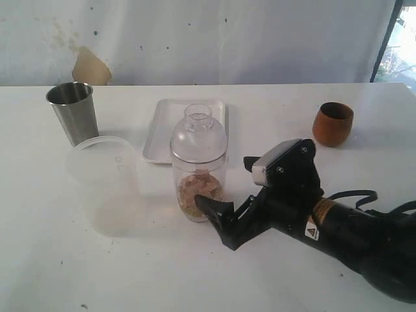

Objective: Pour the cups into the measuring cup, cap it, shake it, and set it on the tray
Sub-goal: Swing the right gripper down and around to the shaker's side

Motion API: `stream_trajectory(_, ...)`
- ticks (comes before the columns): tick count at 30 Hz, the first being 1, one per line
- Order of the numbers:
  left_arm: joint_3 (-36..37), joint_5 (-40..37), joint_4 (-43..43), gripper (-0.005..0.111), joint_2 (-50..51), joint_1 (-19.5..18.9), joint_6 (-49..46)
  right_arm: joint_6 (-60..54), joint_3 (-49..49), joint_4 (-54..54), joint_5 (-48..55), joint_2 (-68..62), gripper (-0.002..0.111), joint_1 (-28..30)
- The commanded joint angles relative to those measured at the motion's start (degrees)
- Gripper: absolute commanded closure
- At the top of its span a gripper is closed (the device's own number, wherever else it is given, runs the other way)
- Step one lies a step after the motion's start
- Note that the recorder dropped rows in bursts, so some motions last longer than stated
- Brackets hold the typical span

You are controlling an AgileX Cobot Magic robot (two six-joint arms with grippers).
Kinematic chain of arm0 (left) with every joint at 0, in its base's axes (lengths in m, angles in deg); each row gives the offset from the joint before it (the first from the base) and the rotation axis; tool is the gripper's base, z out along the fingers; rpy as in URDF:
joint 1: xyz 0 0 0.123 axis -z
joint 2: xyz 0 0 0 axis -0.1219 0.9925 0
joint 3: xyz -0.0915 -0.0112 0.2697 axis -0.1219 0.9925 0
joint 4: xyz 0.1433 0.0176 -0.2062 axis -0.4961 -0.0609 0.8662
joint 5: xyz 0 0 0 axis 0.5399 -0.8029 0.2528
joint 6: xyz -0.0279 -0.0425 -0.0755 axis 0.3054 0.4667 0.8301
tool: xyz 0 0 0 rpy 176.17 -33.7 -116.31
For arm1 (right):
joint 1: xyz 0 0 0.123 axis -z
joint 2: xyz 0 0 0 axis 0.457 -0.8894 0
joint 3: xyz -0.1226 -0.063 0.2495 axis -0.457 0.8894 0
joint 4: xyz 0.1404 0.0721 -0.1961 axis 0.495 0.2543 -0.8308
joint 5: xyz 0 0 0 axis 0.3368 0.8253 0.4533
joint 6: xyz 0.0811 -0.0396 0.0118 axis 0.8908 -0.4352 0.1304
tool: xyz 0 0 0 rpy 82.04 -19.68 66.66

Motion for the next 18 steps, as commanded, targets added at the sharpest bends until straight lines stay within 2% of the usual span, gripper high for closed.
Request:
stream_trajectory(1, 0.3, 0.6, 0.7, 0.107, -0.3, 0.0, 0.1, 0.7, -2.4, -3.1, -3.6, -4.3, 0.008, 0.4)
stream_trajectory(18, 0.3, 0.6, 0.7, 0.107, -0.3, 0.0, 0.1, 0.7, -15.2, -2.8, -3.6, -16.0, 0.008, 0.4)
